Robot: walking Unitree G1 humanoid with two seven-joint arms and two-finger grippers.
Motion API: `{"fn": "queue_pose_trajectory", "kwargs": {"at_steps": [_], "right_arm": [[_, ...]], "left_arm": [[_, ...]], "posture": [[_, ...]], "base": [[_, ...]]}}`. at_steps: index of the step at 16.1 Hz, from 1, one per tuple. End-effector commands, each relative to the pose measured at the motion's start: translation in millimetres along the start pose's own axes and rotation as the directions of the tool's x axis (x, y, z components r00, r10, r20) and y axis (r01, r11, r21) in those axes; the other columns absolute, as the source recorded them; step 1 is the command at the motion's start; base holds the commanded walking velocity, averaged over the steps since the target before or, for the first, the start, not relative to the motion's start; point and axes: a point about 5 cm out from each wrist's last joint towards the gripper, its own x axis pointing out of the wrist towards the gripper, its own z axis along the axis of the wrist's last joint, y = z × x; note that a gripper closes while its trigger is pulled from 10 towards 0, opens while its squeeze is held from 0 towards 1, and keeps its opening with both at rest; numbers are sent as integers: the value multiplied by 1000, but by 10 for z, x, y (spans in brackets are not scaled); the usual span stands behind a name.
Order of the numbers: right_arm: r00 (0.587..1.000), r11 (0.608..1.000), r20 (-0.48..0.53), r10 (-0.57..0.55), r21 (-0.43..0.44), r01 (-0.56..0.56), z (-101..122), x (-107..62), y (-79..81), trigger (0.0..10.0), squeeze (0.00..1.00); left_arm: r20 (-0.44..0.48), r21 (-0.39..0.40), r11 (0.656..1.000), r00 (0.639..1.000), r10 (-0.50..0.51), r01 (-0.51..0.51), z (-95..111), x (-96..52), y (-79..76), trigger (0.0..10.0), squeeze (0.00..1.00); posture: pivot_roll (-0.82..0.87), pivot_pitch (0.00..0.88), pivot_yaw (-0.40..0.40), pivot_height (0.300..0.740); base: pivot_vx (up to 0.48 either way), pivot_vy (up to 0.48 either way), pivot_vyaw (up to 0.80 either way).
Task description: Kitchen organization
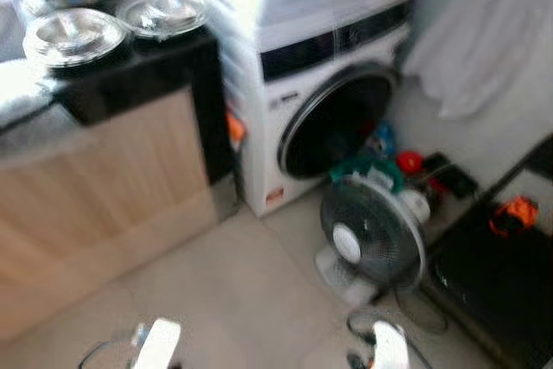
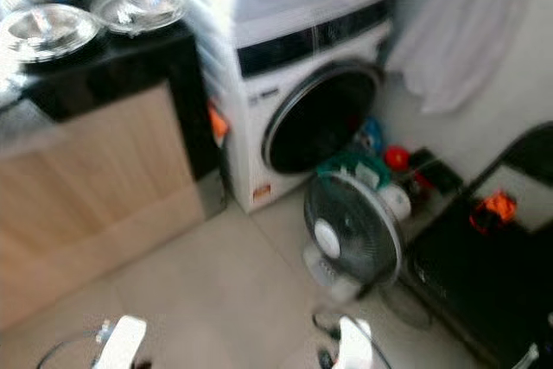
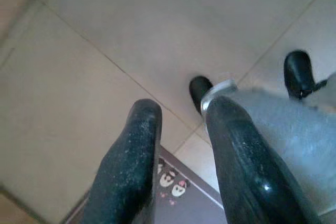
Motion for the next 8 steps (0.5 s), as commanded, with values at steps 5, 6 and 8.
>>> {"fn": "queue_pose_trajectory", "kwargs": {"at_steps": [5, 6, 8], "right_arm": [[1000, 1000, 18, -3, 5, 3, 49, 7, -6, 10000, 0], [1000, 1000, 22, -4, 11, 4, 51, 7, -6, 10000, 0], [1000, 1000, 22, -4, 9, 4, 52, 7, -7, 10000, 0]], "left_arm": [[-29, -26, 1000, 1000, 8, -9, -114, -27, -7, 10000, 0], [-23, -31, 999, 1000, 6, -7, -109, -26, -9, 10000, 0], [-22, -30, 1000, 1000, 6, -6, -108, -26, -9, 10000, 0]], "posture": [[-6, 110, -12, 740], [-5, 109, -13, 740], [-4, 107, -14, 740]], "base": [[0, 0, 0], [0, 0, 0], [0, 0, 0]]}}
